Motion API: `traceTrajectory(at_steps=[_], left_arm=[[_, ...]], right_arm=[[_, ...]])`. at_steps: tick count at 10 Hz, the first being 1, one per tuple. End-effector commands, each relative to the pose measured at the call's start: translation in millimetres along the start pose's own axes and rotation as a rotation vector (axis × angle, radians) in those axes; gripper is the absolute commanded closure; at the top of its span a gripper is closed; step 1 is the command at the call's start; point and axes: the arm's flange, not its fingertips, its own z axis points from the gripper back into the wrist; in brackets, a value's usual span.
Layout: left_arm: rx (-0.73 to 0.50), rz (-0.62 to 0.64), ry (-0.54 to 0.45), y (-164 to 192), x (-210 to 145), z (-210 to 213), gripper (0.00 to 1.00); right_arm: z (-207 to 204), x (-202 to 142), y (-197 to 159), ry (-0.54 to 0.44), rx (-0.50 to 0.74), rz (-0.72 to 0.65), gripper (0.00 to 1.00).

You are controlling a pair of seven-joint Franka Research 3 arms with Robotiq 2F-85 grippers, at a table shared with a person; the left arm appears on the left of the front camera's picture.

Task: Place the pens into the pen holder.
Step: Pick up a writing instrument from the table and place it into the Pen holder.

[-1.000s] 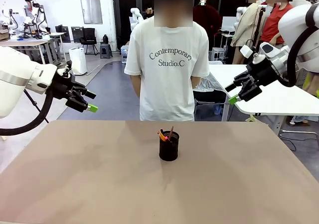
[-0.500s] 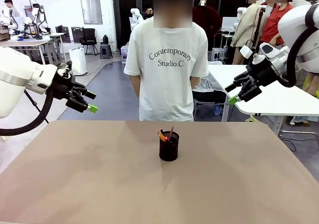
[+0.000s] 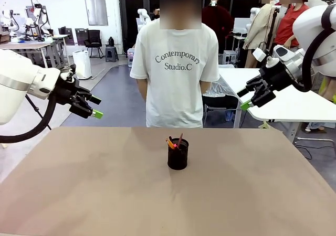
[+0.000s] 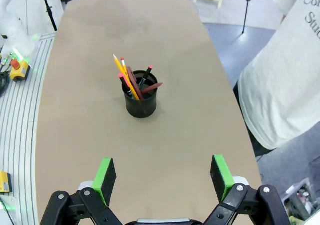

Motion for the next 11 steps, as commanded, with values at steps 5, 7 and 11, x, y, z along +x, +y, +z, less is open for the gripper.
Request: traceTrajectory(at_steps=[5, 7, 11], left_arm=[[-0.01, 0.0, -0.005, 0.6, -0.1, 3.8, 0.0], [-0.01, 0.0, -0.005, 0.6, -0.1, 3.8, 0.0], [-0.01, 0.0, -0.005, 0.6, -0.1, 3.8, 0.0]], right_arm=[[0.3, 0.3, 0.0, 0.0, -0.001, 0.0, 0.0], [0.3, 0.3, 0.0, 0.0, -0.001, 0.0, 0.0], [0.3, 0.3, 0.0, 0.0, -0.001, 0.0, 0.0]])
